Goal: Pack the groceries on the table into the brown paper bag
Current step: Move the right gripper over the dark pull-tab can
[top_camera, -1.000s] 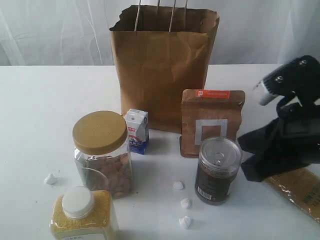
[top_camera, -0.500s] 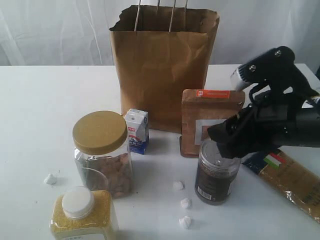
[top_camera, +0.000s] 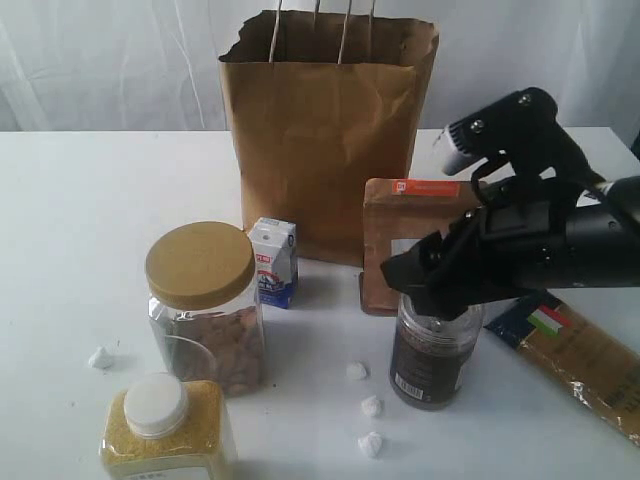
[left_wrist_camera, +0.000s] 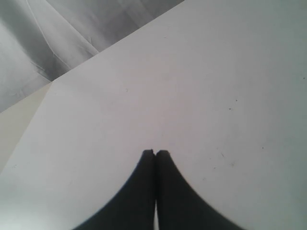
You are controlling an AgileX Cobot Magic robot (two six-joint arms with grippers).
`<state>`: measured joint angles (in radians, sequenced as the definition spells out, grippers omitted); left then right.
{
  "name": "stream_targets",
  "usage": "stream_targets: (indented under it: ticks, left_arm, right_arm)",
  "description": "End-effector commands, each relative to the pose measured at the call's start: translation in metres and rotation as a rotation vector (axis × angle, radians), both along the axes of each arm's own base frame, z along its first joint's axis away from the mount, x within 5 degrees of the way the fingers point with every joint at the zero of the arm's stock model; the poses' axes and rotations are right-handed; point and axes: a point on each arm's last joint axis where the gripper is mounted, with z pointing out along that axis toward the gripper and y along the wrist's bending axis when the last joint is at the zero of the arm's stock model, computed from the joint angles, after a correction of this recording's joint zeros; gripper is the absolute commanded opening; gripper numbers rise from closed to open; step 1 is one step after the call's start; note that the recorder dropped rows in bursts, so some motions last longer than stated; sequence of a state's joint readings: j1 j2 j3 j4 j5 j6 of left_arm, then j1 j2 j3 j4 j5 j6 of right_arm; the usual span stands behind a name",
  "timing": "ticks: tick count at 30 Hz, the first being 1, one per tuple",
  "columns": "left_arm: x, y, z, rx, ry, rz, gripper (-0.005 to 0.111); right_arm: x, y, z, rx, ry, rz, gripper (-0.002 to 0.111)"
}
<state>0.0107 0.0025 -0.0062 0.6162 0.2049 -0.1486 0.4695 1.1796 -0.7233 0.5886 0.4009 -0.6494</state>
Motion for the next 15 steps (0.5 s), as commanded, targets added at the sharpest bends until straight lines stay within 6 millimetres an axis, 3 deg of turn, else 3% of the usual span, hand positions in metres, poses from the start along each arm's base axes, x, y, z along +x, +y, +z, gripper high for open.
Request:
stream_targets:
  ticks: [1,8,15]
  left_arm:
    - [0.0000,0.0000,-0.0017,-0.006,-0.001,0.003,0.000]
    - [0.0000,0.0000,-0.0017,-0.006,-0.001,0.003,0.000]
    - [0.0000,0.0000,-0.0017,-0.006,-0.001,0.003,0.000]
  right_arm:
    - [-0.0029,0.0019,0.0008,0.013,0.032,0.011,0.075]
    - [-0.0038,0.0017,0.0000,-0.001,0.035,0.024,0.096]
    - [-0.0053,0.0019,-0.0011,-0.007,0.051,0.035,0.096]
